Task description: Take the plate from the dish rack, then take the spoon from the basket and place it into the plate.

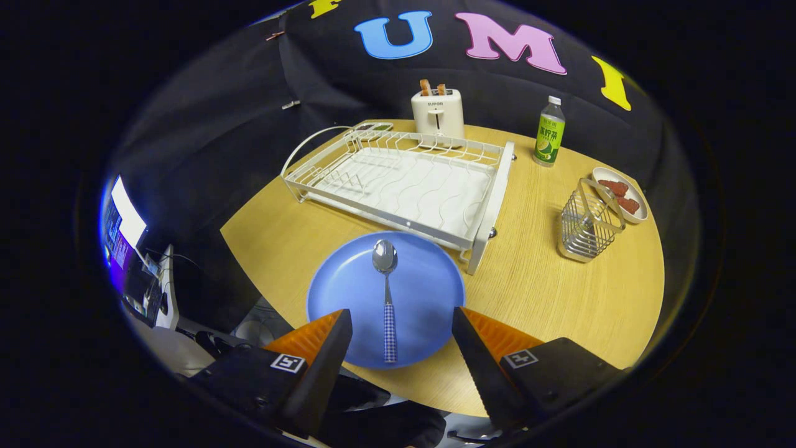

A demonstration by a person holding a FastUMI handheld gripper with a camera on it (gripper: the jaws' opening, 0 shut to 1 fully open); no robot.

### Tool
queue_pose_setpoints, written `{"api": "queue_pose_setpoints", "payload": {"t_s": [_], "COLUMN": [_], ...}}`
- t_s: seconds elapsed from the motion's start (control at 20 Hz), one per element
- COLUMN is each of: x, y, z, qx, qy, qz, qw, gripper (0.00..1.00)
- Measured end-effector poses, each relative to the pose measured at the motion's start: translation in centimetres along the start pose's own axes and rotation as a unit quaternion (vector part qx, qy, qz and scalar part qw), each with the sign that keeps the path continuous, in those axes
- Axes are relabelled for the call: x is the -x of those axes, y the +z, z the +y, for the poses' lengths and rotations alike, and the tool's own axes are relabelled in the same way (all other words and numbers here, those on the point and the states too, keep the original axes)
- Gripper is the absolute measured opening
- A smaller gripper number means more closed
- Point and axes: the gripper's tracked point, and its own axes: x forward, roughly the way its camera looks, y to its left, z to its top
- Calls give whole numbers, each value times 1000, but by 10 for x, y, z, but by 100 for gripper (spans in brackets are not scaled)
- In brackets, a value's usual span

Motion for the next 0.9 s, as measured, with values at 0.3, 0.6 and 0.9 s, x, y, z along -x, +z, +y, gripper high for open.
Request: {"api": "queue_pose_setpoints", "payload": {"t_s": [0.3,0.6,0.9], "x": [51,127,179], "y": [88,193,240], "z": [-17,-43,-54], "qx": [5,25,52], "qy": [-35,-94,-134], "qz": [-96,-218,-280], "qw": [995,971,949], "gripper": [99,98,97]}}
